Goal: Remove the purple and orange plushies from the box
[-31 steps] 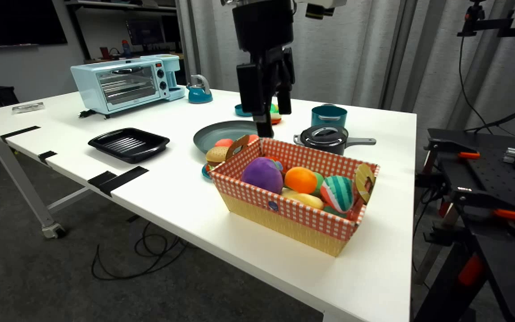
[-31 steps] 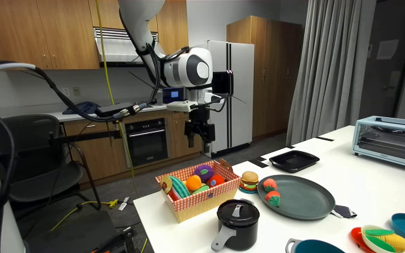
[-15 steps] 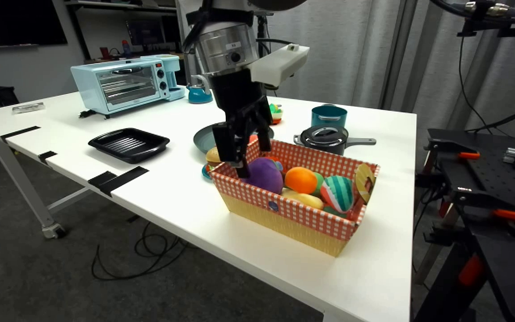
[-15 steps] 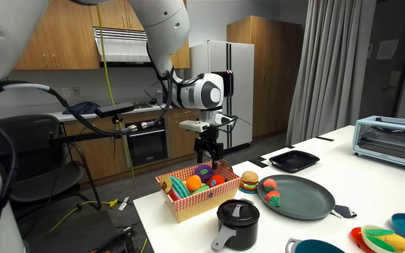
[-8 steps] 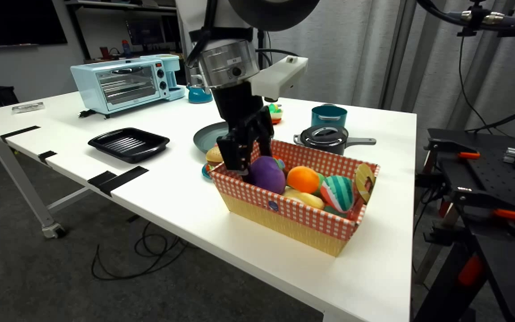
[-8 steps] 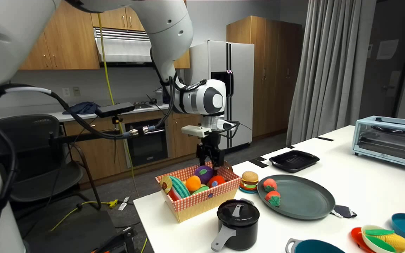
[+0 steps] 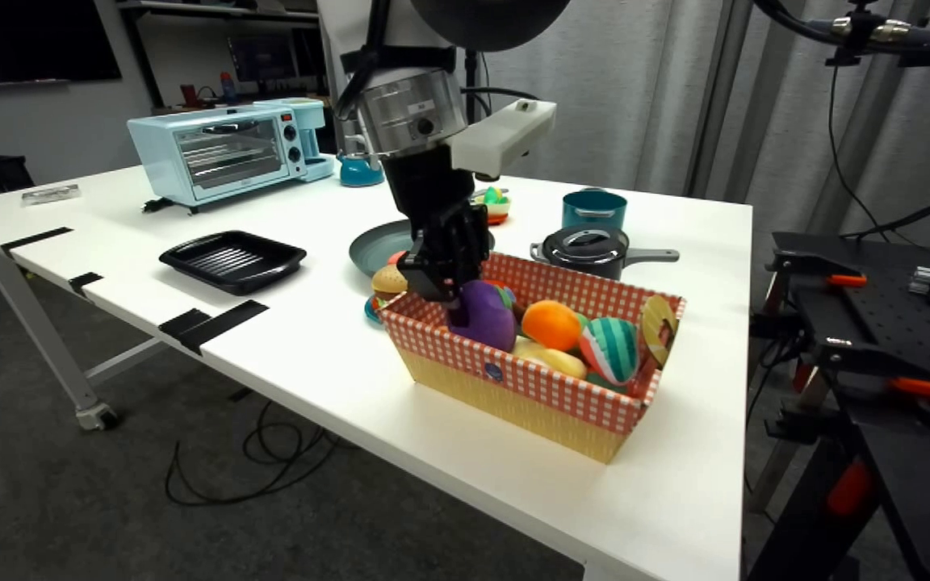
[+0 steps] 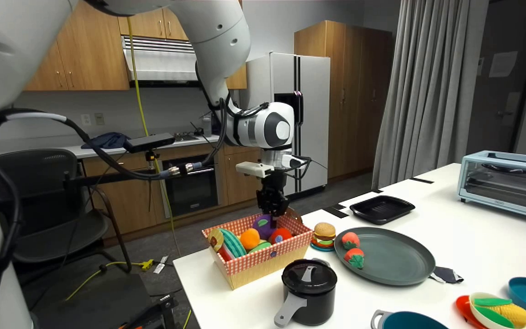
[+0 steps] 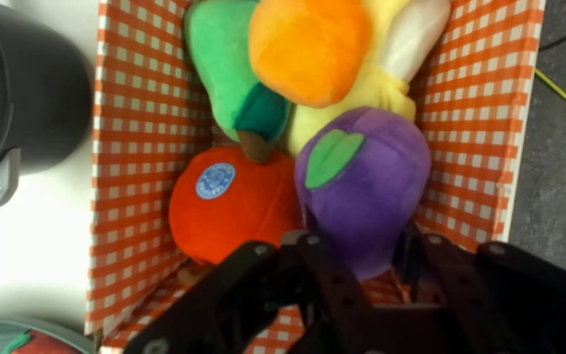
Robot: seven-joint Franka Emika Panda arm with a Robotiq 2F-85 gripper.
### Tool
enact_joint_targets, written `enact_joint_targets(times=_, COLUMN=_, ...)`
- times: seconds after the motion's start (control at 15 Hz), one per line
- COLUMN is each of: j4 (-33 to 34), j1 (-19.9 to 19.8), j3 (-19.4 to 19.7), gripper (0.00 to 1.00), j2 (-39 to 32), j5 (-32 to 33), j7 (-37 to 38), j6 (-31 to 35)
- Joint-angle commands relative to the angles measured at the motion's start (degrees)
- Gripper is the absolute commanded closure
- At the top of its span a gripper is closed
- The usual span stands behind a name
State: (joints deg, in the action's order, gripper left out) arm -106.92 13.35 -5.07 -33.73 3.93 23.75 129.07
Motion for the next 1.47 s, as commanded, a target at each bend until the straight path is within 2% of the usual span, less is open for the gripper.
enact_joint_targets(times=0.0, j4=-0.7, j1=1.0, j3=0.5, gripper=0.92, j2=3.0, j5=-2.0, j7=0.6, j6=-3.0)
enact_joint_targets(times=0.13, j4=-1.4, j1=0.6, j3=0.4, gripper=0.97, j2=4.9, j5=-3.2, j7=0.8, j6=-4.0)
enact_joint_targets(times=0.4, j4=-4.0, j1=0.1, j3=1.2, gripper=0.95, j2=9.8, j5=-4.6, j7=2.1, j6=-3.6)
enact_joint_targets(times=0.73, j4=-5.8, j1=0.6, j3=4.5, gripper=0.95, j2=13.5, j5=-0.1, j7=6.9, j6=-0.7)
enact_joint_targets(times=0.87, j4=-5.8, j1=1.4, j3=6.3, gripper=0.95, j2=13.6, j5=4.2, j7=10.7, j6=0.4)
enact_joint_targets(times=1.0, j4=-5.2, j1=2.7, j3=8.6, gripper=0.95, j2=12.8, j5=11.3, j7=16.5, j6=0.3)
enact_joint_targets(times=1.4, j4=-1.5, j1=4.8, j3=12.6, gripper=0.95, j2=8.5, j5=29.7, j7=33.5, j6=-4.6)
